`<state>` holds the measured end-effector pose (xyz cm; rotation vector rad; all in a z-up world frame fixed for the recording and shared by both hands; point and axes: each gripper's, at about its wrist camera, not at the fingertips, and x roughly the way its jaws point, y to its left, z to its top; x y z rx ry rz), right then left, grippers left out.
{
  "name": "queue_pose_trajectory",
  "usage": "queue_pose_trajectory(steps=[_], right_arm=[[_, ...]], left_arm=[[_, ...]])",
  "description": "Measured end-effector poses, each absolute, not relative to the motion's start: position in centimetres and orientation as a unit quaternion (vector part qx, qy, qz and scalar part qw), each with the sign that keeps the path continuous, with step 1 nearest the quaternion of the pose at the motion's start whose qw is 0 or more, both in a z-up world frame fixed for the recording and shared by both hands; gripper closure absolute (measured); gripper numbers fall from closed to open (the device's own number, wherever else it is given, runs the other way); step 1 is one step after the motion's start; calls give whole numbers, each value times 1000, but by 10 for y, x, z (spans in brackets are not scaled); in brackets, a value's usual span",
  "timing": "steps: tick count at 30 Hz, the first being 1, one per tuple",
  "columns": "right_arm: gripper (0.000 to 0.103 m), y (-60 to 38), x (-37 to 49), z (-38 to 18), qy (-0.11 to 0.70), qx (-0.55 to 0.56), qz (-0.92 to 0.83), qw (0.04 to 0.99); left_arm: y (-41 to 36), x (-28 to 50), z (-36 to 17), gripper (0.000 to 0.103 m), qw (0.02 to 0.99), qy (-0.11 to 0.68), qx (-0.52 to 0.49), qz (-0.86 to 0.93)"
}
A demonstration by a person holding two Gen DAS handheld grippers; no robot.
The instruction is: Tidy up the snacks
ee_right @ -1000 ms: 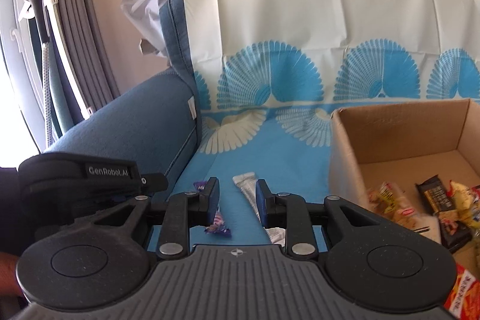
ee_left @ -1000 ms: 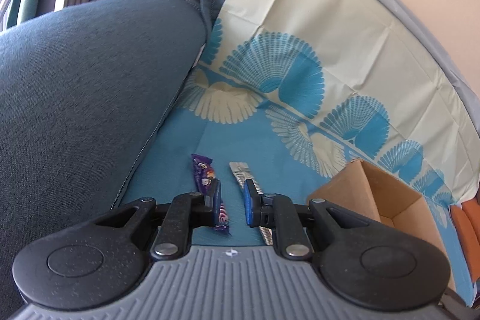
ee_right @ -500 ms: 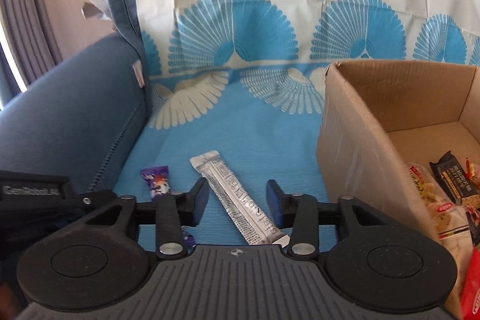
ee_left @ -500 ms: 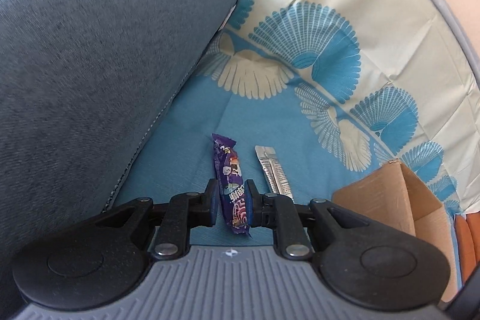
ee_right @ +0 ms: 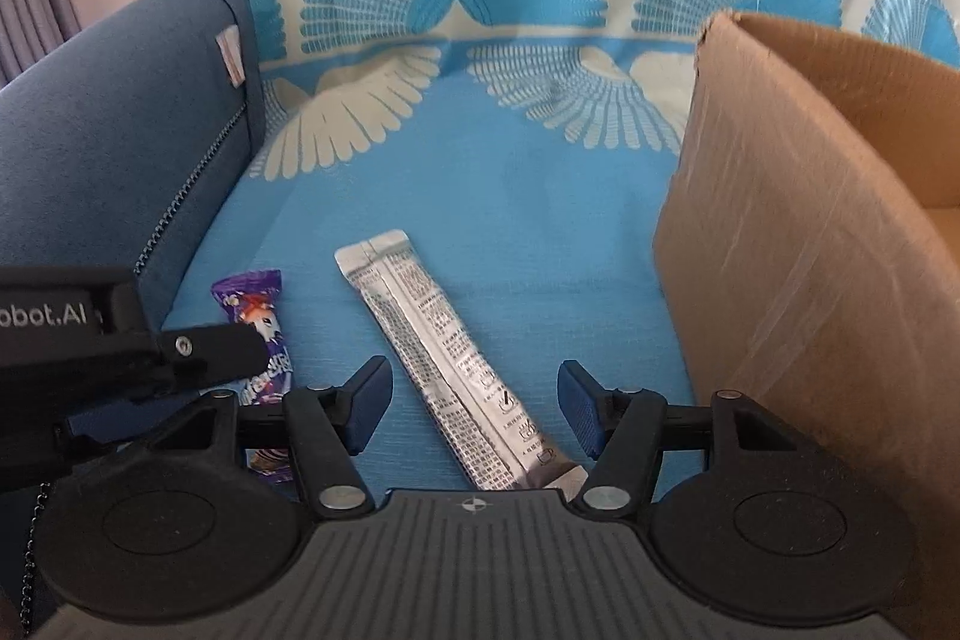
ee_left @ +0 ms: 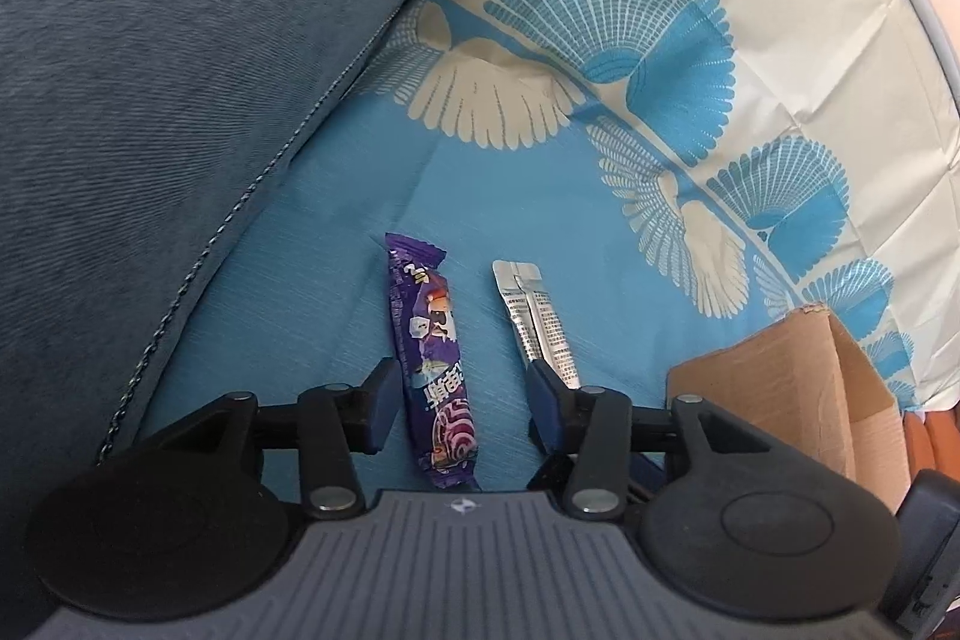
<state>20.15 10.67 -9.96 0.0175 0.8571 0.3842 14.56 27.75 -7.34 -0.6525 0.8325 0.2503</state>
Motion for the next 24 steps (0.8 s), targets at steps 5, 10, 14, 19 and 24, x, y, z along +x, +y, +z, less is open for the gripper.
queue_pose_trajectory(steps=[5, 10, 14, 19, 24], right_arm=[[40, 107, 201, -107, 423, -1, 202, 883], [68, 111, 199, -105, 411, -17, 223, 884], [79, 106, 192, -104, 416, 0, 237, 878], [84, 96, 177, -100, 424, 7, 233, 875], [80, 80, 170, -97, 449, 26, 214, 867]], left_arm=[[274, 150, -79, 52, 852, 410, -301, 122], [270, 150, -83, 52, 852, 420, -286, 126], [273, 152, -81, 52, 854, 413, -288, 132], [276, 156, -80, 52, 850, 407, -304, 137], [271, 162, -81, 52, 850, 420, -282, 146]])
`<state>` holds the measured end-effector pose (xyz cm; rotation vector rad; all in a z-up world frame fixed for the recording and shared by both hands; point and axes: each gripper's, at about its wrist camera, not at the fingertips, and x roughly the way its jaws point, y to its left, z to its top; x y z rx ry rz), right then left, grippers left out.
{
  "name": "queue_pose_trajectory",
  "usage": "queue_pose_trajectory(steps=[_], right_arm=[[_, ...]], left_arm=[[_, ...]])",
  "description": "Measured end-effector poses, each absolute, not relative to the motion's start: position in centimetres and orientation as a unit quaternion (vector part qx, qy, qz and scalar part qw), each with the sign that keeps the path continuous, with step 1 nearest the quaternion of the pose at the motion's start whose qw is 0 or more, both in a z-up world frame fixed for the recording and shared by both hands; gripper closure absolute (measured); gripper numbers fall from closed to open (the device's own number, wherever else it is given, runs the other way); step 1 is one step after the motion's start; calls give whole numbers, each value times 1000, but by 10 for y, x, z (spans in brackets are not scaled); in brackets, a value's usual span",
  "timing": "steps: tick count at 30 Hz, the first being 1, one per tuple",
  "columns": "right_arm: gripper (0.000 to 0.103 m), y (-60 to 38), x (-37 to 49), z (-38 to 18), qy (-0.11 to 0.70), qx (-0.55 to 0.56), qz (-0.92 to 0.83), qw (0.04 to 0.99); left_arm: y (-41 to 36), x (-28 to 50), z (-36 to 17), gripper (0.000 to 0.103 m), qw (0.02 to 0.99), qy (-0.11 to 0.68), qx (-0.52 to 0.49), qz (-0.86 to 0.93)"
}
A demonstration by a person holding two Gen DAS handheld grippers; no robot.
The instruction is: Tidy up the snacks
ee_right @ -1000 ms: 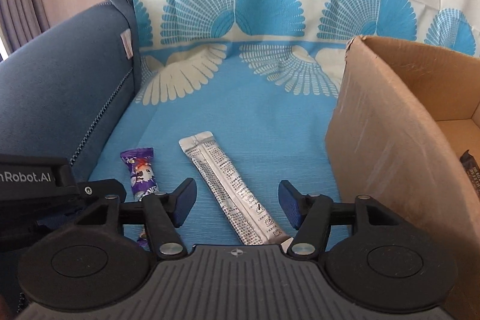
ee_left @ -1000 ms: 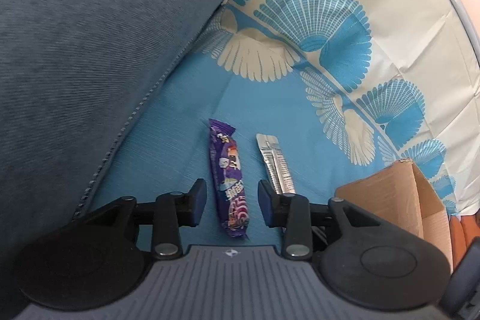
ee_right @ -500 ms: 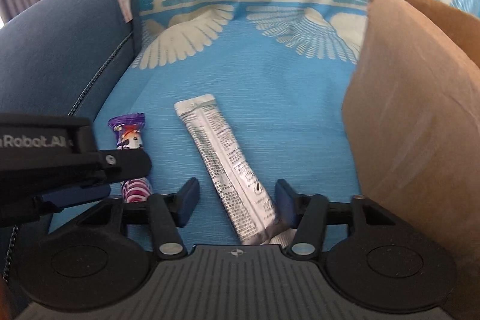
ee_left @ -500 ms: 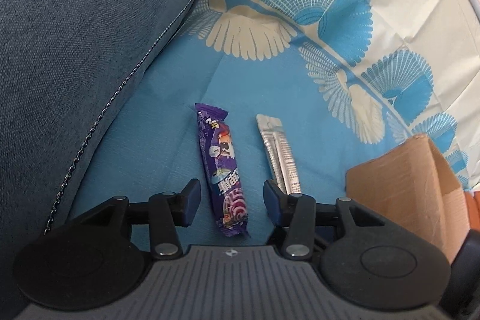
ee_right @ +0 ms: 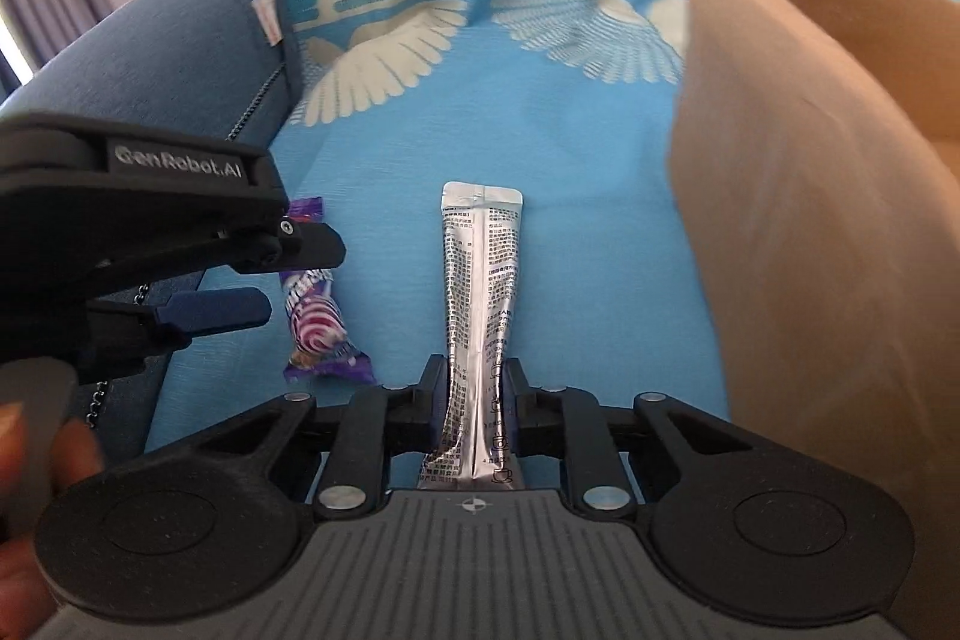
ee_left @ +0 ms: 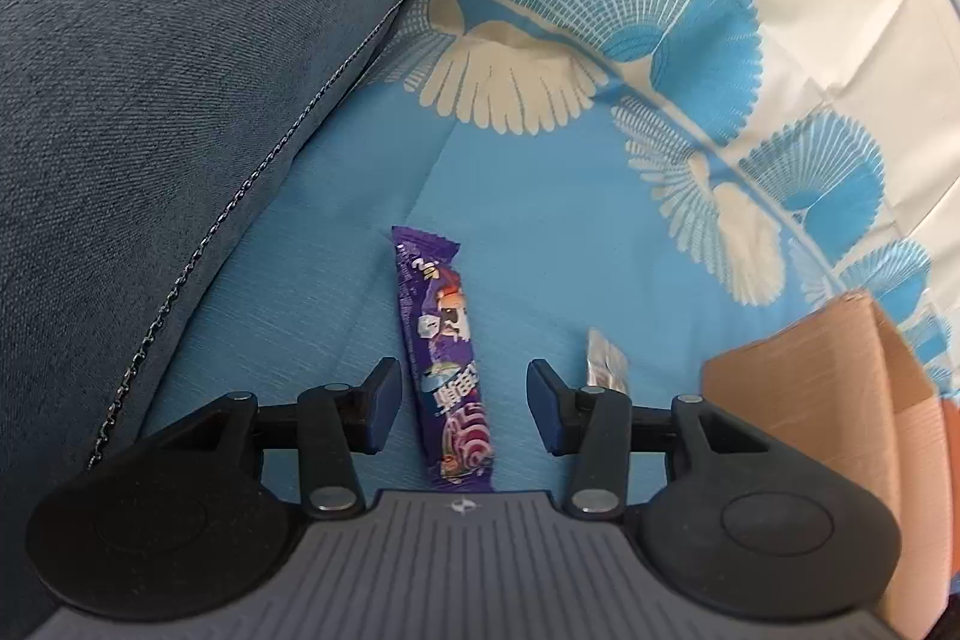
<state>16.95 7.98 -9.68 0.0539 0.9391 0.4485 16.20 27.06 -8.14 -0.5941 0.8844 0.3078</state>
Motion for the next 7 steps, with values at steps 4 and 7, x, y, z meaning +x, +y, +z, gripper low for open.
queue_pose_trajectory(steps=[4, 7], right_arm=[[73, 84, 171, -96, 446, 13, 208, 870], [62, 90, 173, -94, 432, -8, 199, 880]], left_arm=[[269, 166, -87, 52, 847, 435, -270, 144], [264, 168, -92, 54, 848, 447, -246, 145]])
